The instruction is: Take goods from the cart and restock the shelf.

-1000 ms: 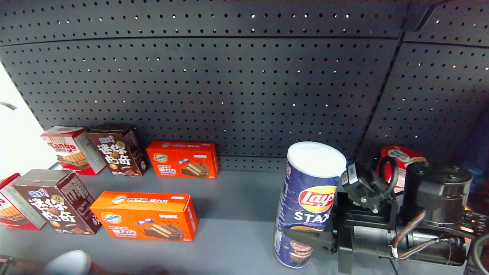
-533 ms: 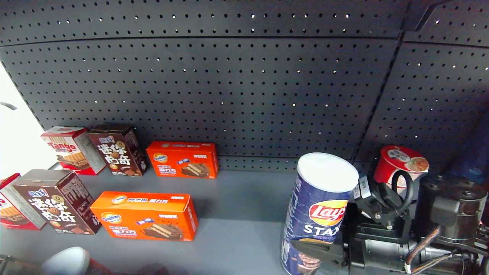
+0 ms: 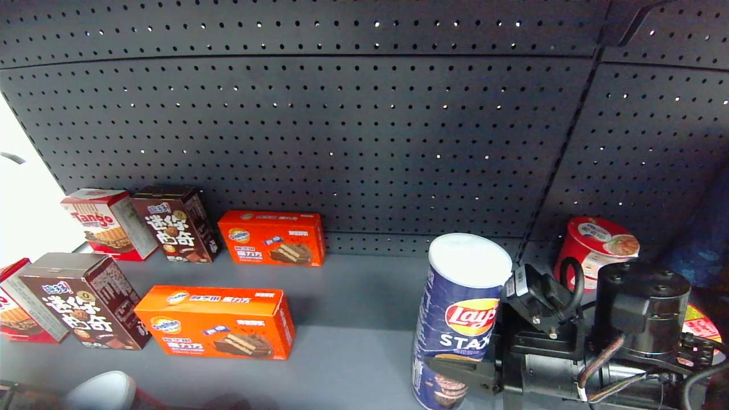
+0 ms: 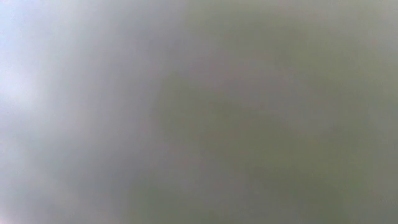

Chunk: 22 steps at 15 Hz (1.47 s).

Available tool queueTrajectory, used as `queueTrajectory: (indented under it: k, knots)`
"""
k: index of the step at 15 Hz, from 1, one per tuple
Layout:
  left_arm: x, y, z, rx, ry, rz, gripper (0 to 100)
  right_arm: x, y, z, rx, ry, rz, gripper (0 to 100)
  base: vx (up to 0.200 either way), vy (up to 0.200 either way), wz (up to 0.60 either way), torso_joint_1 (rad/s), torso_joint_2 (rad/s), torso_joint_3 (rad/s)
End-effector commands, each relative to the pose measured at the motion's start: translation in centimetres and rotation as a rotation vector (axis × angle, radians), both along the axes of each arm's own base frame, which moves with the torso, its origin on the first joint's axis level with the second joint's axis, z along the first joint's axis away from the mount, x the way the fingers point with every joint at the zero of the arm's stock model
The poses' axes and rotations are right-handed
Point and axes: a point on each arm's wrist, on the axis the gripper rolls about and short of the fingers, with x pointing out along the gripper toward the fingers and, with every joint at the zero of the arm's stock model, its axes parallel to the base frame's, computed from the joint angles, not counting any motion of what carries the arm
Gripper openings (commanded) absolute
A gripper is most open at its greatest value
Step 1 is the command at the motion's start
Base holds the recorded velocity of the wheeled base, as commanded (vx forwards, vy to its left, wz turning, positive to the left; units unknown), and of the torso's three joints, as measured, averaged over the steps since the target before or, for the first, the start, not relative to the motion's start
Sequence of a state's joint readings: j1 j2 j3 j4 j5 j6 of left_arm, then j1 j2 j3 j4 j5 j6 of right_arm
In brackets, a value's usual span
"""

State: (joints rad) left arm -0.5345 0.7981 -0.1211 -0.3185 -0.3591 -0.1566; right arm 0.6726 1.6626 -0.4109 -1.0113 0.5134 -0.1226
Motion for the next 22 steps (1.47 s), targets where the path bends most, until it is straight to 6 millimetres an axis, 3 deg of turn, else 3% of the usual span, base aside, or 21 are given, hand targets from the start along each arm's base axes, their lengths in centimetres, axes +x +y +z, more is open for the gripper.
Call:
queueTrajectory:
  k: [1,9,10,20,22]
  knots:
    - [0.0,0.0,-0.1,0.001,0.004,0.001,0,0.2,0.2,-0.6,-0.014,0.017,0.000,0,0.000,0.000,0.00,0.000,0.00,0.000]
    - [-0.2,0.1,-0.5,0.008,0.016,0.000,0,0.3,0.3,-1.0,-0.024,0.029,0.006,0,0.000,0.000,0.00,0.000,0.00,0.000]
    - [-0.2,0.1,-0.6,0.009,0.017,0.000,0,0.3,0.3,-0.9,-0.022,0.027,0.005,100,0.000,0.000,0.00,0.000,0.00,0.000]
    - [-0.2,0.1,-0.6,0.008,0.016,0.000,0,-0.1,0.0,-0.7,-0.018,0.018,0.002,100,0.000,0.000,0.00,0.000,0.00,0.000]
    - [-0.3,0.1,-0.6,0.006,0.014,-0.002,0,-0.6,-0.5,0.4,0.008,-0.015,0.000,100,0.000,0.000,0.00,0.000,0.00,0.000]
